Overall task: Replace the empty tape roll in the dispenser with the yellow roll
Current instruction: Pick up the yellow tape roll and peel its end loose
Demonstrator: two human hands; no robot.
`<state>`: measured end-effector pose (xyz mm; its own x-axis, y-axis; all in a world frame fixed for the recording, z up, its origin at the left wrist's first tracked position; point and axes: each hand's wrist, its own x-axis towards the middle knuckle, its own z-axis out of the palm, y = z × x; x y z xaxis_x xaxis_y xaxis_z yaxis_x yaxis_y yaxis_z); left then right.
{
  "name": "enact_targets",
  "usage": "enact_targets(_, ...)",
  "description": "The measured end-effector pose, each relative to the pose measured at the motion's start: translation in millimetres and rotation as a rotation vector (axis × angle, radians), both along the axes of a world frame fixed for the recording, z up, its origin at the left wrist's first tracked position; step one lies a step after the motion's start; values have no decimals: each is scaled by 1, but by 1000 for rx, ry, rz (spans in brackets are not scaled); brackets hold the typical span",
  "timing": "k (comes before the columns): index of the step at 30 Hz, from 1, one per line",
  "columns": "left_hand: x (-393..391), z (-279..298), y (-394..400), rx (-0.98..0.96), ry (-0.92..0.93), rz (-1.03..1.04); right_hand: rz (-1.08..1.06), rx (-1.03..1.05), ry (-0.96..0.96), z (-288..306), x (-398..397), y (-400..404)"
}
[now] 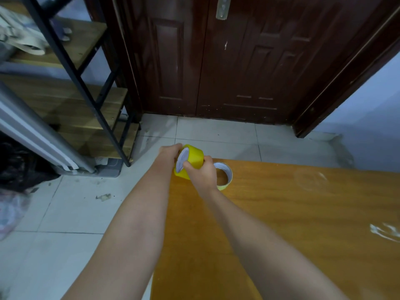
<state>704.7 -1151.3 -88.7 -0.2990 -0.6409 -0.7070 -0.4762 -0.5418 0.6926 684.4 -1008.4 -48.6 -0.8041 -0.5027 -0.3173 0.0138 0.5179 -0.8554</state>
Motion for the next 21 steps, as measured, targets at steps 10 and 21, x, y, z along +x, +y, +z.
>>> enact_targets(10,26,50,32,73,254,91,201,-89,-243,18,8,19)
enact_targets(21,69,60,101,74,388,189,109,-106,-653,34,40,57)
